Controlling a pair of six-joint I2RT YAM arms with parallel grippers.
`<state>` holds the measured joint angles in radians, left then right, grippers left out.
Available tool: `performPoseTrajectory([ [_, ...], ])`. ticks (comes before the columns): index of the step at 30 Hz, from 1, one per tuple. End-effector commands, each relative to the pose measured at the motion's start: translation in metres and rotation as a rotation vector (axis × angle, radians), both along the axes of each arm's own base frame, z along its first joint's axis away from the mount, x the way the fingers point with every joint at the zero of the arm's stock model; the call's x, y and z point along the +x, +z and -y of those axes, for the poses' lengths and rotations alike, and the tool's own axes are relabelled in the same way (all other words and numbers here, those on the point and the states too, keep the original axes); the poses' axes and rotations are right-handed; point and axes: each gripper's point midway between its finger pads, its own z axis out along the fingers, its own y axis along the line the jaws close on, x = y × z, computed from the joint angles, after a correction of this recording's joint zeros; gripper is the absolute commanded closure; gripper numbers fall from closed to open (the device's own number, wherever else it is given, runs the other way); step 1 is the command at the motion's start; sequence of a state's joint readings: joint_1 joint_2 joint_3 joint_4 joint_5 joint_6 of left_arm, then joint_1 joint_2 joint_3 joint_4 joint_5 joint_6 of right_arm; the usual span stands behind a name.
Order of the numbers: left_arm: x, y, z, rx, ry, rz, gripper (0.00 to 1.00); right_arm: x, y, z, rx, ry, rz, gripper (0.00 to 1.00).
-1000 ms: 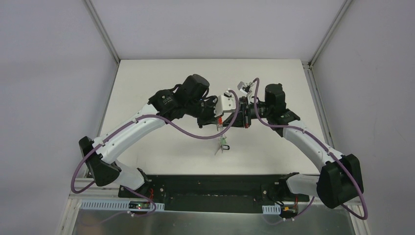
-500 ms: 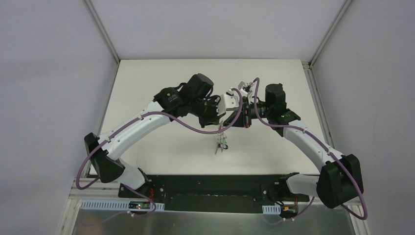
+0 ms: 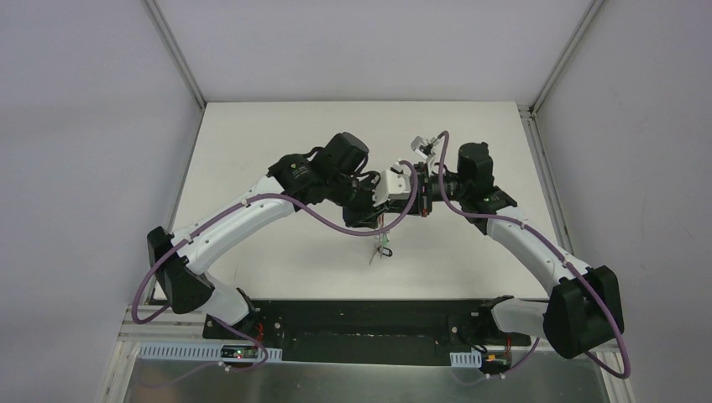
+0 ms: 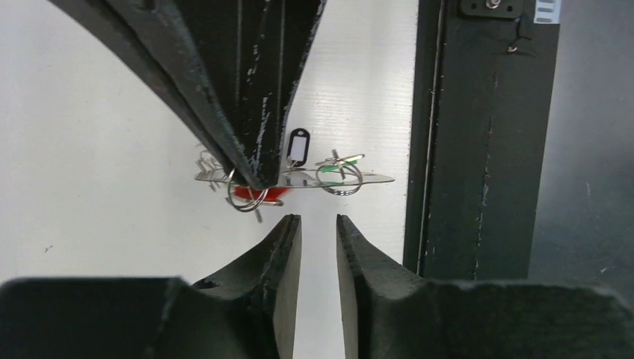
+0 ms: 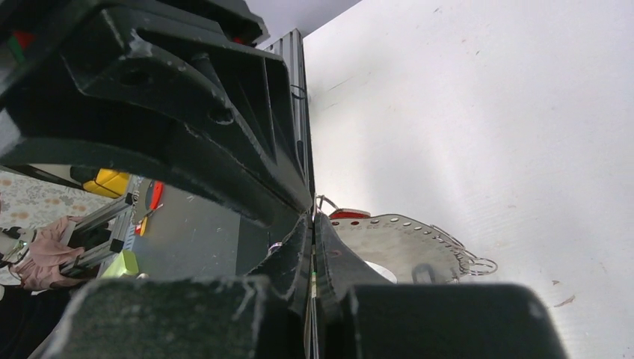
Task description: Put the keys on the keyring
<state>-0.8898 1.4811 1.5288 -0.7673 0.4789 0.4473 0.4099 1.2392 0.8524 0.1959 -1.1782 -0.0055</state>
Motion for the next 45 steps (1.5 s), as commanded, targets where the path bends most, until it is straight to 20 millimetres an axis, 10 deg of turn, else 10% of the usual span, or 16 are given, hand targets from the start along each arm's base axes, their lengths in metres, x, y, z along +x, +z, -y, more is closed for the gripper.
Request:
performPoseTrajectory([
  [1, -0.013, 0.016, 0.004, -0.059, -0.055, -0.005, 0.71, -0.001, 0.02, 0.001, 0.051, -0.003, 0.083, 1.0],
  [16, 0.019, 0.045, -0.015, -0.115, 0.124, 0.158, 0.45, -0.015, 0.022, 0.009, 0.072, 0.085, 0.162, 1.0],
  [28, 0.053, 0.069, -0.007, -0.346, 0.276, -0.044, 0.32, -0.014, 0.024, 0.013, 0.066, 0.074, 0.178, 1.0],
  [45, 0.035, 0.058, 0.02, -0.459, 0.151, -0.253, 0.28, -0.015, 0.032, 0.011, 0.088, 0.086, 0.136, 1.0],
])
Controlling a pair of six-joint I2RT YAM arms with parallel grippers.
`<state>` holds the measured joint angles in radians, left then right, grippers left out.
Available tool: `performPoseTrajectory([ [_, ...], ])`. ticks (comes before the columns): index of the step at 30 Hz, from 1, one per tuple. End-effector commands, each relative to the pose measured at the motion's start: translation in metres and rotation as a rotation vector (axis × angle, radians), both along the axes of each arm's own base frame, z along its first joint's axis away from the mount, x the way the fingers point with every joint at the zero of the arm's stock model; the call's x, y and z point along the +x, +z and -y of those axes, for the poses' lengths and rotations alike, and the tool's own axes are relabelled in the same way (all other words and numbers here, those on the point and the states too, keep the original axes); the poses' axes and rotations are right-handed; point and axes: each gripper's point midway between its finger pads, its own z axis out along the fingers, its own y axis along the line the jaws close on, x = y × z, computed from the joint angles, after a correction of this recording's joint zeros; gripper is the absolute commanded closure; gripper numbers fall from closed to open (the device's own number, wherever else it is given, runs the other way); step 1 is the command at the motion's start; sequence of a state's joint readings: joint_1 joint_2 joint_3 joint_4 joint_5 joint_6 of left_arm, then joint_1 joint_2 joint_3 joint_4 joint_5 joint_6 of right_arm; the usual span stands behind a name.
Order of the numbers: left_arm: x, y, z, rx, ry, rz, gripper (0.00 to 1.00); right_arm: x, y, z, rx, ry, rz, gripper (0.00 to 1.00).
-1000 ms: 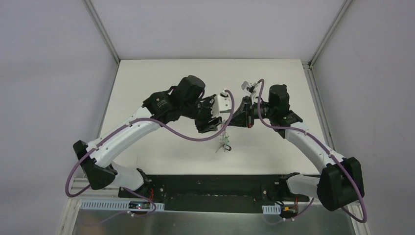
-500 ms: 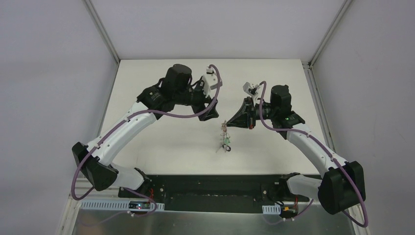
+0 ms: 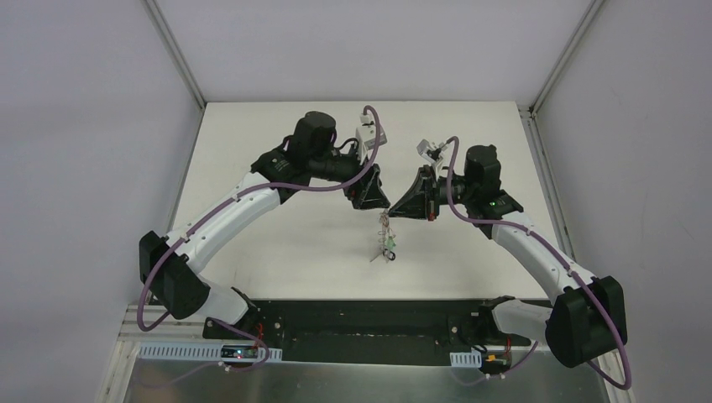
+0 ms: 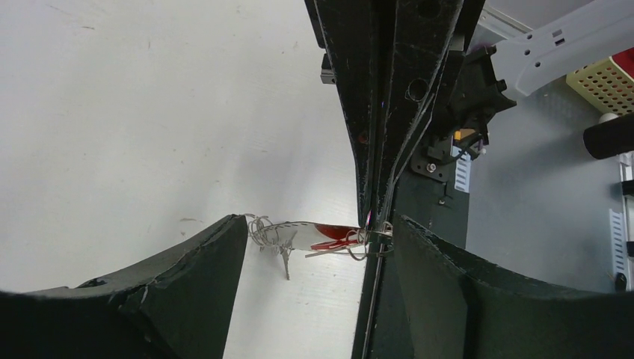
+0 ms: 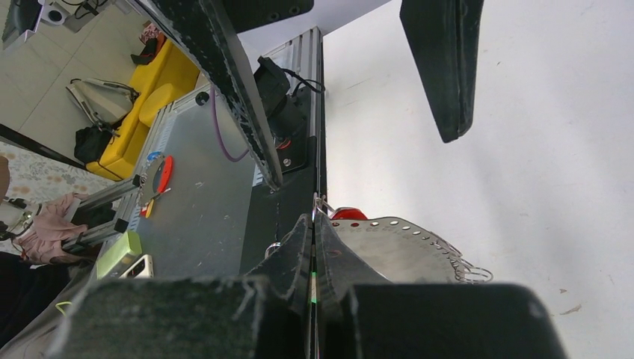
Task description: Put the keys on the keyring
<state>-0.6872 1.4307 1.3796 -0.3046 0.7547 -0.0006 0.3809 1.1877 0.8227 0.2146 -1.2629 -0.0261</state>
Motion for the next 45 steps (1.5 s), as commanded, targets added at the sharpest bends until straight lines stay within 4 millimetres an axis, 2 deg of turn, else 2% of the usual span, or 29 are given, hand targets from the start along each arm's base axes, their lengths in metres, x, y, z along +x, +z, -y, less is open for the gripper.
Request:
performPoseTrajectory([
  [1, -0.012, 0.009, 0.004, -0.052, -0.057, 0.011, 0.29, -0.001, 0.023, 0.001, 0.05, 0.029, 0.086, 1.0],
  [12, -0.024, -0.008, -0.002, -0.045, -0.093, -0.006, 0.41, 0.001, 0.023, 0.003, 0.051, 0.017, 0.093, 1.0],
  [32, -0.029, -0.005, 0.01, -0.094, -0.143, -0.092, 0.73, 0.005, 0.021, 0.003, 0.048, 0.002, 0.092, 1.0],
  [45, -0.033, -0.015, 0.01, -0.081, -0.154, -0.122, 0.77, 0.008, 0.02, 0.003, 0.045, -0.013, 0.092, 1.0],
])
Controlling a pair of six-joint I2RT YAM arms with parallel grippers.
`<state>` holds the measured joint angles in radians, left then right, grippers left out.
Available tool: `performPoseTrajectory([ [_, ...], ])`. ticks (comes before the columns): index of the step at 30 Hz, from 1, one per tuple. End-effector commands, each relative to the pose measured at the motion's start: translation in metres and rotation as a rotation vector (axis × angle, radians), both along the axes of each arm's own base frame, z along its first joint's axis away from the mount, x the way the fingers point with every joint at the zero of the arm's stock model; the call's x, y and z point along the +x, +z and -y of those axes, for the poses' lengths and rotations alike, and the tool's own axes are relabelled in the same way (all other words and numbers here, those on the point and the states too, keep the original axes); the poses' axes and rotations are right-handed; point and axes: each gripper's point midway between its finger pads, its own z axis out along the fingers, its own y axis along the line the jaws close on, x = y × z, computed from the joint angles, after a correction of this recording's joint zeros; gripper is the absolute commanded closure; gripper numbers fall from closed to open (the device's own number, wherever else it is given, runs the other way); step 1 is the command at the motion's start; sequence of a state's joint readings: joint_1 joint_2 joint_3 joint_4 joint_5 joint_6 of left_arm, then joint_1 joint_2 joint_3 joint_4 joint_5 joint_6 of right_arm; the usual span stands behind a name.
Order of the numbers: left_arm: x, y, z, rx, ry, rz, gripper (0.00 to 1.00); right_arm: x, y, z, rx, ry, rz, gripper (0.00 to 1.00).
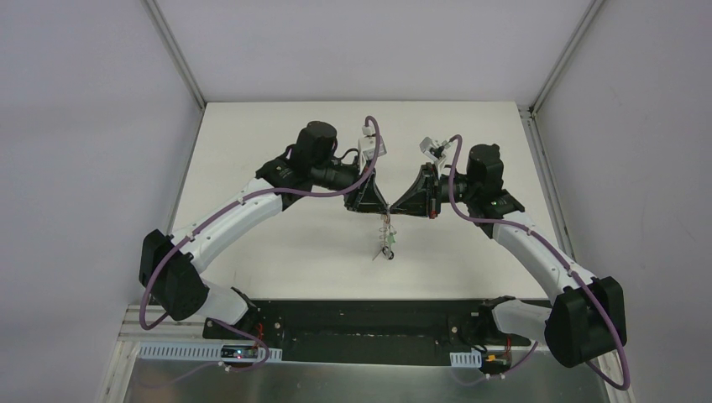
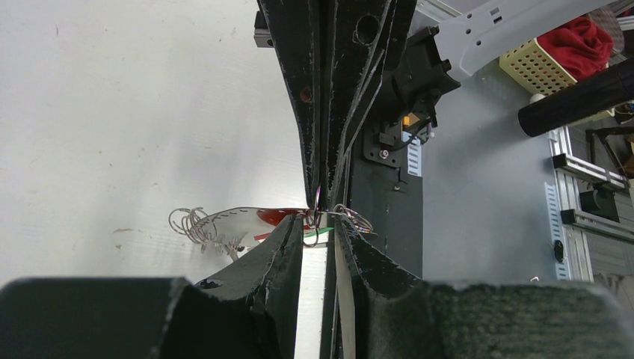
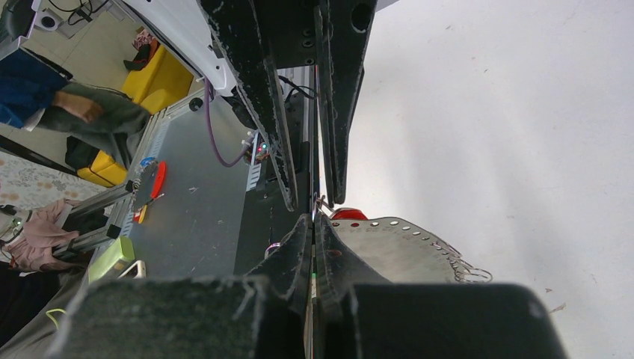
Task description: Put the keys on the keyring
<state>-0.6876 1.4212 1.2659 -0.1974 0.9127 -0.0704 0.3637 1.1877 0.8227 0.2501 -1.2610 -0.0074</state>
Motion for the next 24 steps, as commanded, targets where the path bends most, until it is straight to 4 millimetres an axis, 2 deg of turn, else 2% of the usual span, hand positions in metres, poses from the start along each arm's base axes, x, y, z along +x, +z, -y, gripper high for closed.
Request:
performPoseTrajectory([
  [1, -0.006, 0.0, 0.005, -0.021, -0.035, -0.017, 0.77, 0.001, 0.016, 0.001, 0.034, 0.006, 0.079, 1.0],
  [14, -0.005, 0.004, 0.01, -0.028, -0.043, -0.026, 0.88, 0.003, 0.014, 0.001, 0.031, 0.0, 0.075, 1.0],
  [21, -0.005, 0.007, 0.011, -0.036, -0.048, -0.026, 1.0, 0.005, 0.012, 0.001, 0.027, -0.009, 0.07, 1.0],
  [24, -0.004, 0.009, 0.01, -0.031, -0.036, -0.016, 1.0, 0.007, 0.01, 0.001, 0.023, -0.021, 0.066, 1.0],
])
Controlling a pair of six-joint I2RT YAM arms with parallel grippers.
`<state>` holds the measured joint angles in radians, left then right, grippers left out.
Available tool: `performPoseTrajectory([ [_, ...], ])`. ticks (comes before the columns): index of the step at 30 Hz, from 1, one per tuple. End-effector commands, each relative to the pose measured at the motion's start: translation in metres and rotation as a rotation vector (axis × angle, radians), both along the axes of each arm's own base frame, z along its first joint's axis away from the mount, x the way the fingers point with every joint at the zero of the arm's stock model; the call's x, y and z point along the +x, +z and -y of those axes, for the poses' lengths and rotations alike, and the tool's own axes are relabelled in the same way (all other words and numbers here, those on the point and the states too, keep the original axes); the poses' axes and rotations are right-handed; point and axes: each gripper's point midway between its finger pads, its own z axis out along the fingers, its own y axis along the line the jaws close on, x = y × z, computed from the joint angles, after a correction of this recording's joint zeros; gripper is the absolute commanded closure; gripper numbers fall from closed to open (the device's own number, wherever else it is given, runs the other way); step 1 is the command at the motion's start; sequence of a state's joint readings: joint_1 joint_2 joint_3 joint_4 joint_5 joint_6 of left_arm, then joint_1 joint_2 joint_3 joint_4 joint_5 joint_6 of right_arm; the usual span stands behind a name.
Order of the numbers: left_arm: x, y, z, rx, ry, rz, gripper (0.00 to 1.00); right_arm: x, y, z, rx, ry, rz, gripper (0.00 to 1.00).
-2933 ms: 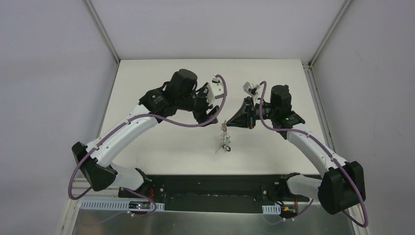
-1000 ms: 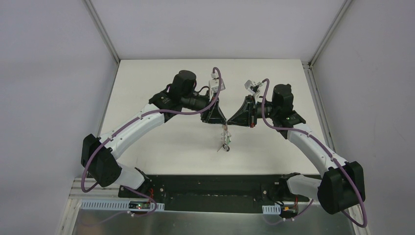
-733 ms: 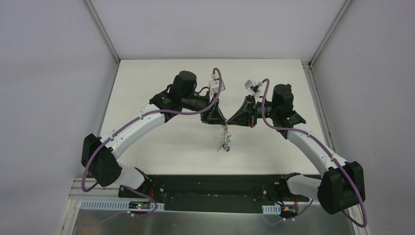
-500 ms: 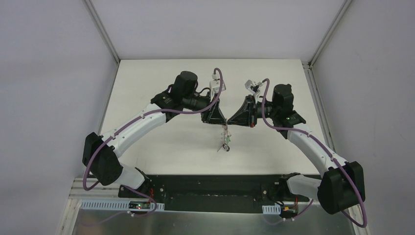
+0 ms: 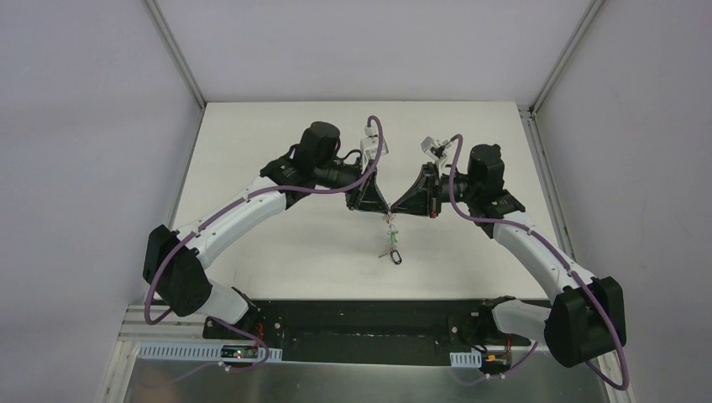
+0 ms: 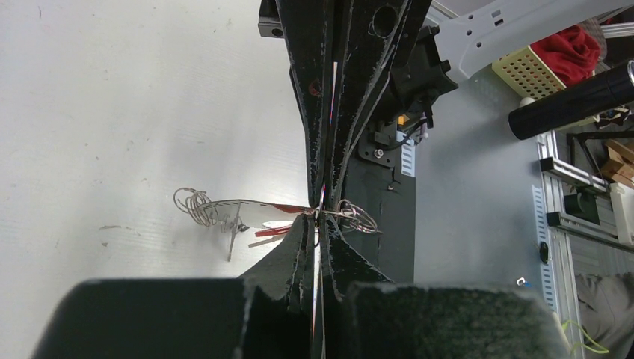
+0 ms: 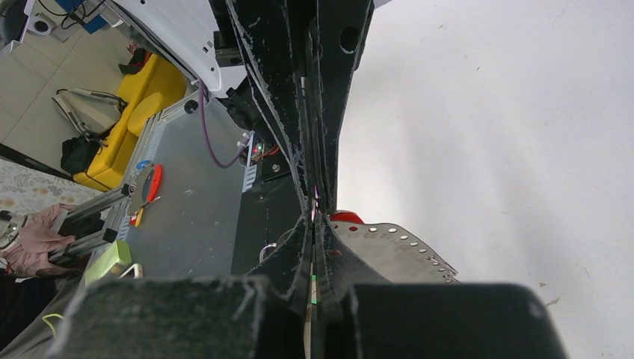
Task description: Put the keys on the keyring
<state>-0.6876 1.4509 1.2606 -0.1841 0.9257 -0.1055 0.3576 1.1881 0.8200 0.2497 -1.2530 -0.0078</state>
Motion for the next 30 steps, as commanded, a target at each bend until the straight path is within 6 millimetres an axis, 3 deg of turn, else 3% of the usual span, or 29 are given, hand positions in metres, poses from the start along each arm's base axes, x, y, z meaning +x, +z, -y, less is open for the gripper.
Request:
performPoseTrajectory([
  [1, -0.005, 0.018, 0.004, -0.028, -0.029, 0.043, 1.0, 0.005, 0.01, 0.0, 0.024, -0.014, 0.073, 1.0],
  [4, -0.004, 0.015, -0.004, 0.043, -0.021, 0.092, 1.0, 0.008, 0.007, 0.001, 0.006, -0.027, 0.102, 0.93],
  [9, -0.014, 0.0, -0.021, 0.267, -0.08, 0.166, 1.0, 0.006, 0.004, 0.004, -0.027, -0.028, 0.15, 0.66],
  [12, -0.025, -0.007, -0.029, 0.384, -0.137, 0.146, 1.0, 0.001, 0.008, 0.007, -0.033, -0.012, 0.184, 0.56],
  [22, -0.033, 0.004, -0.018, 0.398, -0.152, 0.046, 1.0, -0.023, 0.025, 0.012, -0.003, 0.066, 0.229, 0.53],
  [30, -0.039, 0.017, -0.001, 0.309, -0.161, -0.036, 1.0, -0.021, 0.024, 0.008, 0.022, 0.074, 0.19, 0.54],
])
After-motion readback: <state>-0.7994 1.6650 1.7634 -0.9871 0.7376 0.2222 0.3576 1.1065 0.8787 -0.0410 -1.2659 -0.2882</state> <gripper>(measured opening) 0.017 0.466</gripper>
